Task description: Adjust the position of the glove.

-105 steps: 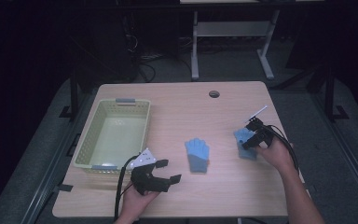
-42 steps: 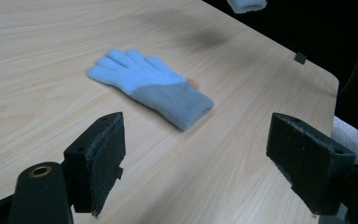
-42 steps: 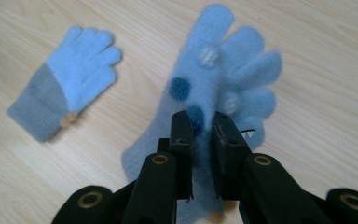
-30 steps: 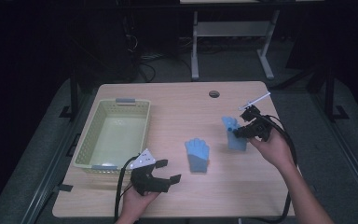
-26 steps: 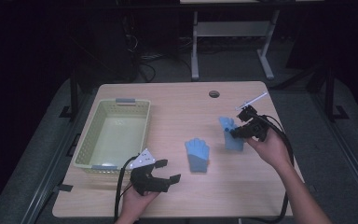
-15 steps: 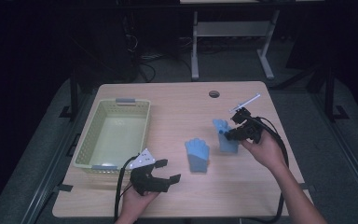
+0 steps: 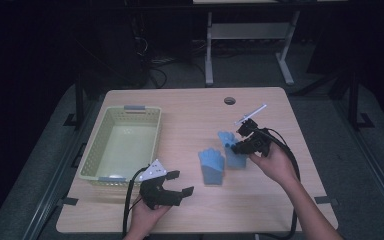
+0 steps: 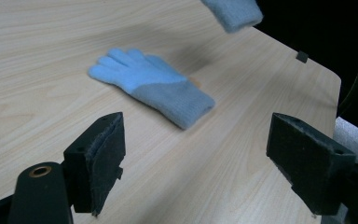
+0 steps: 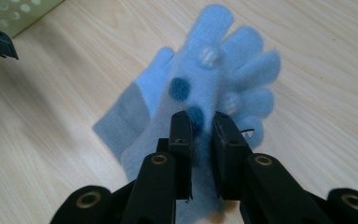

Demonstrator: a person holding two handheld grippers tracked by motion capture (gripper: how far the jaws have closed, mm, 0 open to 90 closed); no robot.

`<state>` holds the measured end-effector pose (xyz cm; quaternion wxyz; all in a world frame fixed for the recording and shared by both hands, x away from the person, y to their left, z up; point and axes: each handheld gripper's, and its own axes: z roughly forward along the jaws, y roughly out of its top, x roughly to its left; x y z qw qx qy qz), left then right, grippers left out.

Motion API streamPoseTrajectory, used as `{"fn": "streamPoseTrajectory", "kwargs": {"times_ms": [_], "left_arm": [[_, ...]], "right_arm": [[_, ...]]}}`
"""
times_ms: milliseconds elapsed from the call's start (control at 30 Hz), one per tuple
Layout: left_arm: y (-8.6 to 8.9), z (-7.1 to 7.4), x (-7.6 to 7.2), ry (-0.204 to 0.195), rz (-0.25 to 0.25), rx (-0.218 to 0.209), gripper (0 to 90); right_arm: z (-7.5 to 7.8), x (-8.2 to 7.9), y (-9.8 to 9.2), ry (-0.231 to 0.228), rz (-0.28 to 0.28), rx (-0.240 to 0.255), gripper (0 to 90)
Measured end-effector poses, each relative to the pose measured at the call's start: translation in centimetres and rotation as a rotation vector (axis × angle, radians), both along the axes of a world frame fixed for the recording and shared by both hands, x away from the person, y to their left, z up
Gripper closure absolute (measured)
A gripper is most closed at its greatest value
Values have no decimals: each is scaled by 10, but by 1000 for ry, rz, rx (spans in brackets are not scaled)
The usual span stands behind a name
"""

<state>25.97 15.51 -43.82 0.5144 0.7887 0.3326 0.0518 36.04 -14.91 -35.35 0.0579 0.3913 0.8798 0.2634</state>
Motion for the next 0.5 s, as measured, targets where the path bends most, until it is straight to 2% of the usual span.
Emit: {"fn": "streamPoseTrajectory", "kwargs": {"times_ms": [500], "left_arm": [[1,1,0,0,0,-2,192]], "right_arm": [[-11,2,29,24,50,13,796]]}}
